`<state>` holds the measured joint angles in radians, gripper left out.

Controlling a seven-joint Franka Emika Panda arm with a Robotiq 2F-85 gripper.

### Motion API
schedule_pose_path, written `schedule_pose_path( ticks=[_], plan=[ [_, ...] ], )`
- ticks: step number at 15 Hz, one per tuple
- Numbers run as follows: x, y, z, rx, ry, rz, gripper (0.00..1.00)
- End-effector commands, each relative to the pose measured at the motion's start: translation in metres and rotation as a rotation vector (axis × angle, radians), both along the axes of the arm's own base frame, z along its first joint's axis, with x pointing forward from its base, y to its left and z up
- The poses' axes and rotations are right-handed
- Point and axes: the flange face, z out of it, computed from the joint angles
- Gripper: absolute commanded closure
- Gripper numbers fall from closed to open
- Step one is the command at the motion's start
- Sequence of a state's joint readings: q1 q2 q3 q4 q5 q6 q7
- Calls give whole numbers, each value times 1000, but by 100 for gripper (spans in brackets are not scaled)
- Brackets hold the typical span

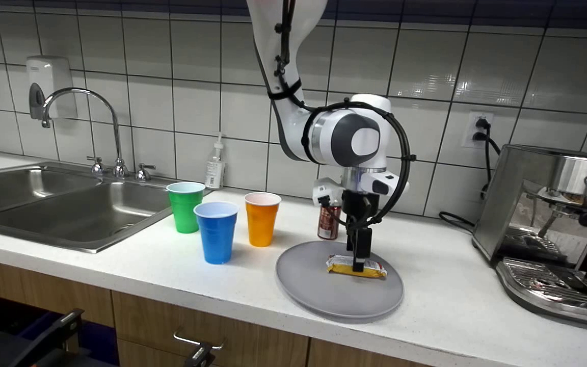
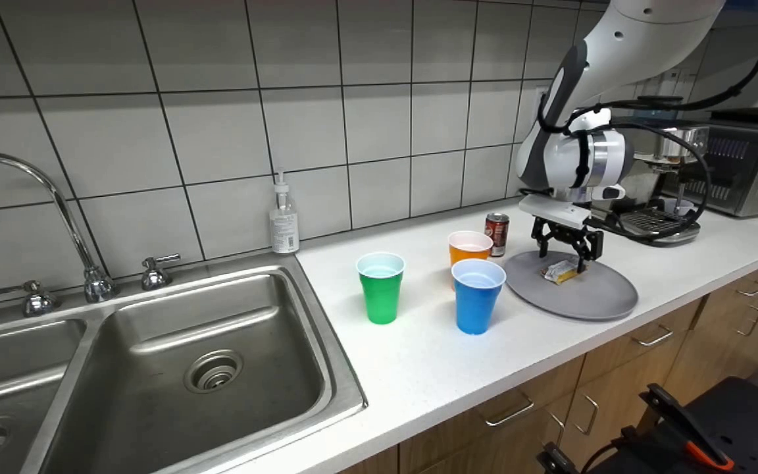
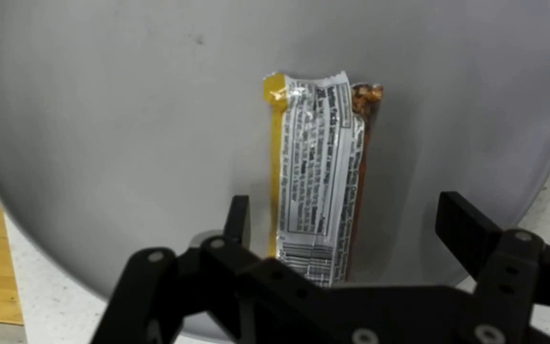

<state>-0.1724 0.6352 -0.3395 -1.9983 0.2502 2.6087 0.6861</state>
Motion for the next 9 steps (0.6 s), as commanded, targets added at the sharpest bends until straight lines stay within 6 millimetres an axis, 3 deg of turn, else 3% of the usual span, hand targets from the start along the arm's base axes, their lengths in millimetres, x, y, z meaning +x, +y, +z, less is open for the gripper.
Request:
schedule_pose_path(
  ticks=[1,8,9],
  plan=[
    [4,-5,0,13,16,-31,0],
    [3,-5,5,17,8,-26,0],
    [3,-5,6,17,3,-24,25]
  ],
)
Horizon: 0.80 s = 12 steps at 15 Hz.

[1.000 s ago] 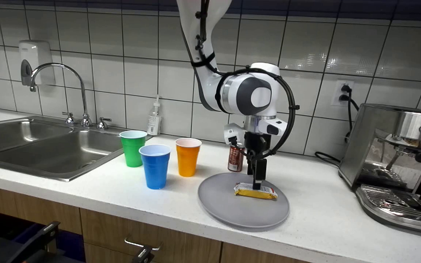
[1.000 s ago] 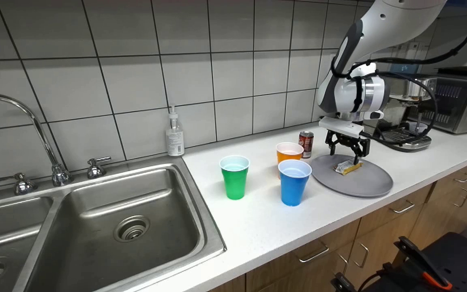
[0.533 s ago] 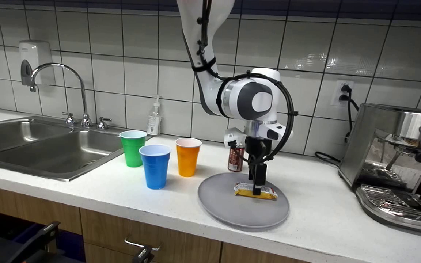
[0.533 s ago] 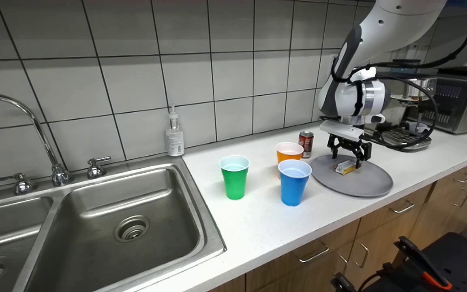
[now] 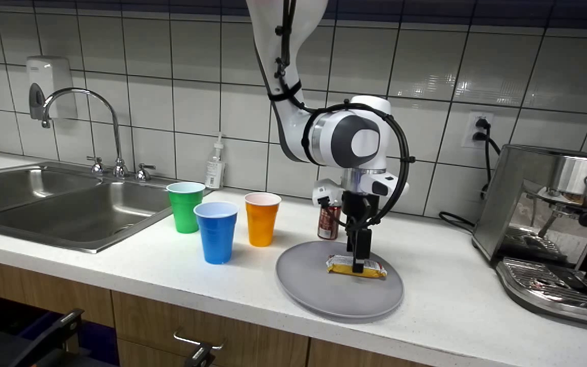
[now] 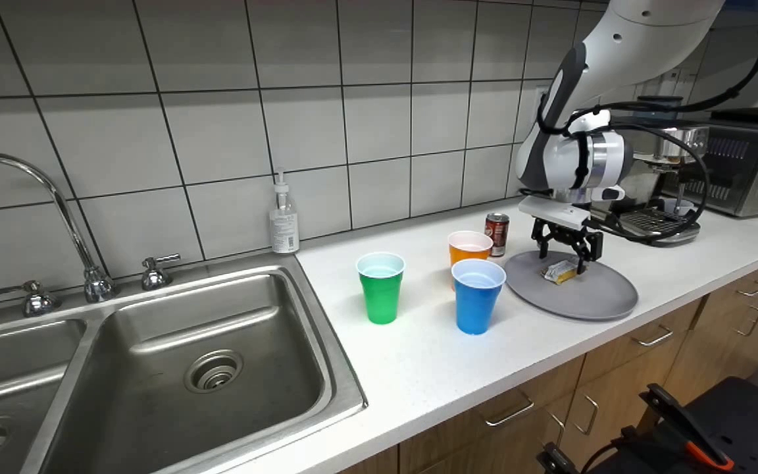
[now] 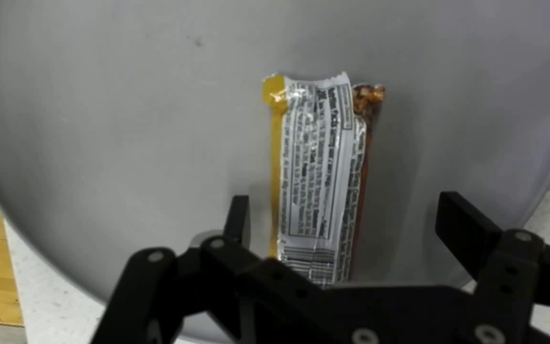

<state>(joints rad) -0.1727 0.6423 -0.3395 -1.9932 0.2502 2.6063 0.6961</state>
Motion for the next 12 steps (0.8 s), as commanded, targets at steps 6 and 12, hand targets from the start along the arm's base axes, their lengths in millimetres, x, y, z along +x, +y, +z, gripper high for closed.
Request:
schedule_pose_path(
  ticks=[6,12],
  plan=[
    [4,-6,9,17,-3,-14,66],
    [4,-4,16,27,-11,3,83]
  ],
)
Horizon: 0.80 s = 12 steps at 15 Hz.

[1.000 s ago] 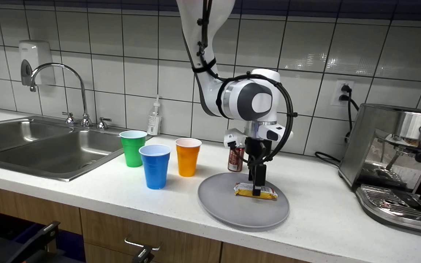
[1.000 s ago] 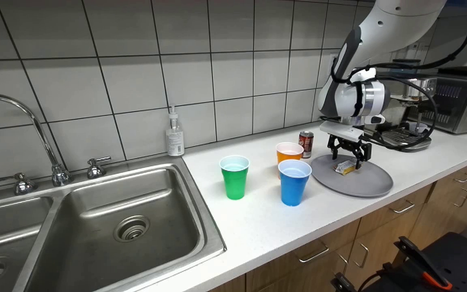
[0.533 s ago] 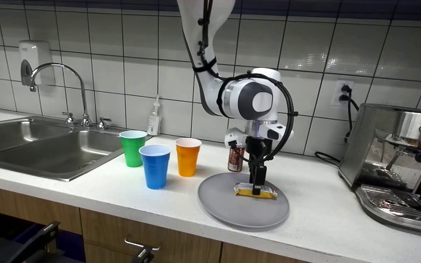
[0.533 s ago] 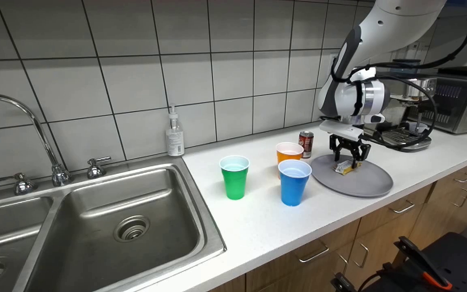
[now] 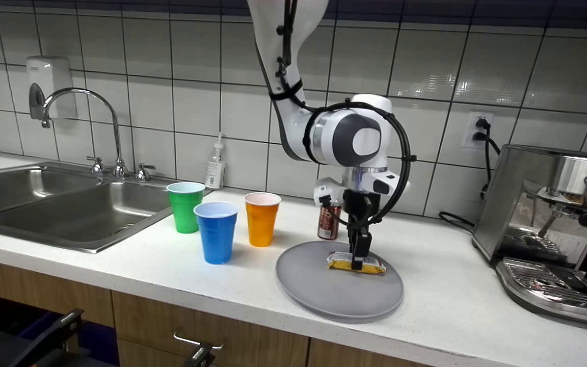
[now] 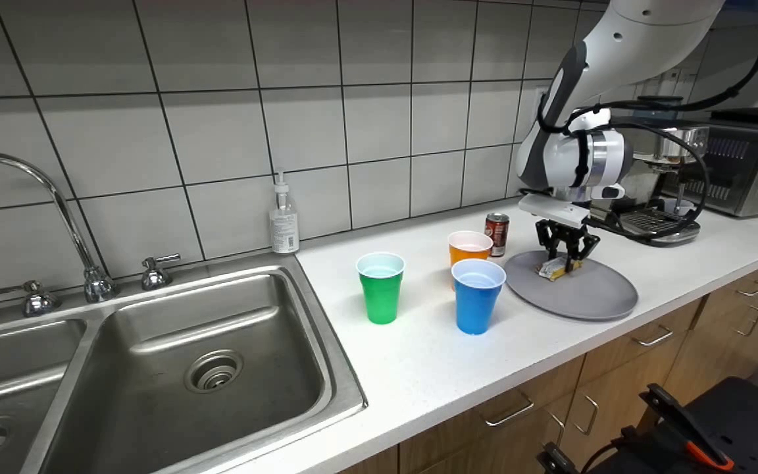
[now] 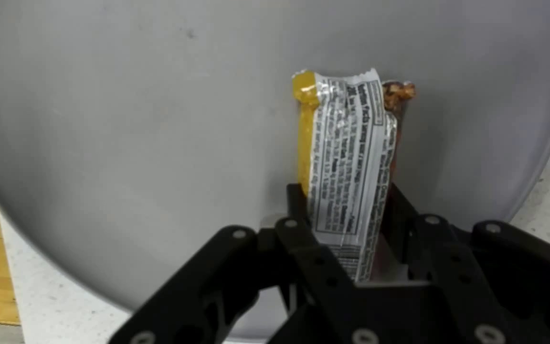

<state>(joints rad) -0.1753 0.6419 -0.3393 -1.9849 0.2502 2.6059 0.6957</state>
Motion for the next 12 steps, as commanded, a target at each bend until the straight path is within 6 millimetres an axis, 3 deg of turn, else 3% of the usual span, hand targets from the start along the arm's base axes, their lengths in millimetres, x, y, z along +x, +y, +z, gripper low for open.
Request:
schedule_pose_path(
  ticks=[1,12],
  plan=[
    [2,-2,16,31,-9,6,83],
    [28,-17,52,27,-72,-40,83]
  ],
)
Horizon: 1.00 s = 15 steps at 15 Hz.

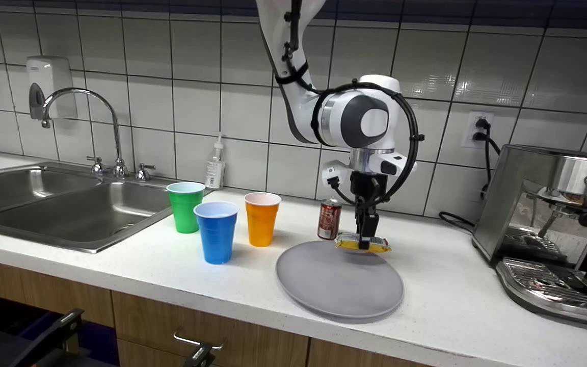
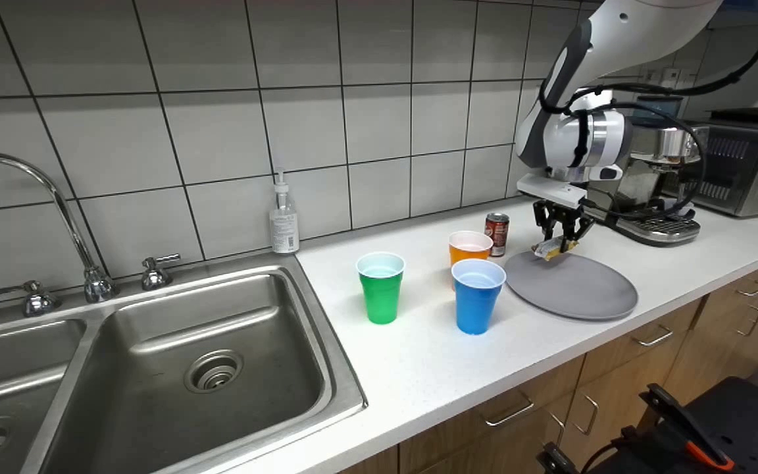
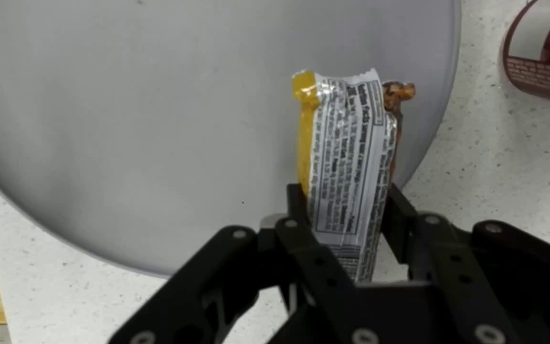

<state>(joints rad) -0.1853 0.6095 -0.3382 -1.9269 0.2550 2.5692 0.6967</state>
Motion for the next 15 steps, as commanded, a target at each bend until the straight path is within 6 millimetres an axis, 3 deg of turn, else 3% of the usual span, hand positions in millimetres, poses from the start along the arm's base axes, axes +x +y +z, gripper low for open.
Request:
schedule_pose_path(
  ticks=[1,8,15],
  plan=[
    [9,-10,18,33,-21,-44,83],
    [24,-28,30,37,-56,-130,83],
    [41,-48,24,5,-84,-238,83]
  ],
)
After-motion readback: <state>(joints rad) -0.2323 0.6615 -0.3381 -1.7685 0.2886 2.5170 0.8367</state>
